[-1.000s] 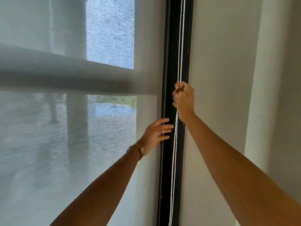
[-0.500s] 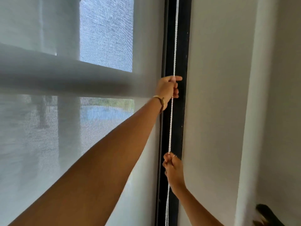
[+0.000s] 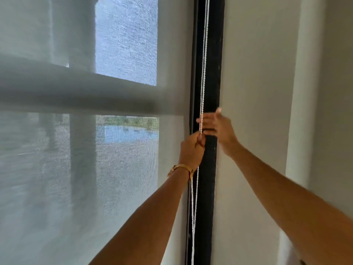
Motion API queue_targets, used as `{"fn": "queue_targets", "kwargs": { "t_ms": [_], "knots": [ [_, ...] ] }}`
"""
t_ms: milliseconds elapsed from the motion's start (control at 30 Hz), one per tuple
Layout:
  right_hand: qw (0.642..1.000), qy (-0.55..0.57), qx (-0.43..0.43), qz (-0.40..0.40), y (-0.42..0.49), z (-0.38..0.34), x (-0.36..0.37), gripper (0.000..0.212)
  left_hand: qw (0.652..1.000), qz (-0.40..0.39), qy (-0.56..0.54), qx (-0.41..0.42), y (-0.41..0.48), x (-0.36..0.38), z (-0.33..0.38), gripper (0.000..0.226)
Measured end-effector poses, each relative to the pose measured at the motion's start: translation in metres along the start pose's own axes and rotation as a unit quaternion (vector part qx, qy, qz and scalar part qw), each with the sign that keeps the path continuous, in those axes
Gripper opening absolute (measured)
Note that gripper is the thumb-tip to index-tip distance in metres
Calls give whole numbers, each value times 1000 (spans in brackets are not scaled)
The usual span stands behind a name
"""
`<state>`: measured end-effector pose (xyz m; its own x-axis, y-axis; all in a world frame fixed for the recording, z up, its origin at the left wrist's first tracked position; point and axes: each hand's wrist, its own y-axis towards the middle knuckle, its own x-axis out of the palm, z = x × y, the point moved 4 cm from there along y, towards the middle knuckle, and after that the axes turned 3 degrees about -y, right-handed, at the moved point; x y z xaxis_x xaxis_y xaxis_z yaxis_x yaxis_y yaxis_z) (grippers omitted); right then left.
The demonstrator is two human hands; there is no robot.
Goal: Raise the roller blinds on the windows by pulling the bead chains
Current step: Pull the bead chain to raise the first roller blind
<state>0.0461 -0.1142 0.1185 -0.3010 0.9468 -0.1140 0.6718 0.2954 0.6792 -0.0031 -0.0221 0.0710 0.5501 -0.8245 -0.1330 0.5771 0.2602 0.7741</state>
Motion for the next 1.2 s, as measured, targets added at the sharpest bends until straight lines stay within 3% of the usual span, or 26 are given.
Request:
{"fn": "queue_targets", "kwargs": {
  "t_ms": [133, 300, 467, 600, 700, 900, 1100, 1200],
  "knots": [
    [999, -2, -38, -25, 39, -53, -9, 55, 996, -55, -40, -57, -38, 14, -26, 34],
    [992, 124, 13, 37, 57, -89, 5, 34, 989, -90, -48, -108, -76, 27, -55, 37],
    [993, 77, -22, 92, 39, -87, 13, 37, 979, -151, -20, -132, -85, 23, -73, 30],
    [989, 61, -66, 114, 20, -82, 12, 27, 947, -241, -47, -207, -73, 8, -77, 35],
    [990, 52, -71, 111, 6, -65, 15, 17, 945, -195, -125, -230, -51, -2, -66, 44],
    [991, -1, -56, 121, -31, 13, 22, 24, 971, -62, -179, -149, 25, -12, 1, 56],
    [993, -22, 4, 118, -69, 80, 43, 14, 986, -54, -146, -59, 79, -9, 58, 60],
    [992, -31, 29, 115, -89, 99, 51, 21, 988, -36, -145, -40, 100, -4, 86, 58]
  ]
}}
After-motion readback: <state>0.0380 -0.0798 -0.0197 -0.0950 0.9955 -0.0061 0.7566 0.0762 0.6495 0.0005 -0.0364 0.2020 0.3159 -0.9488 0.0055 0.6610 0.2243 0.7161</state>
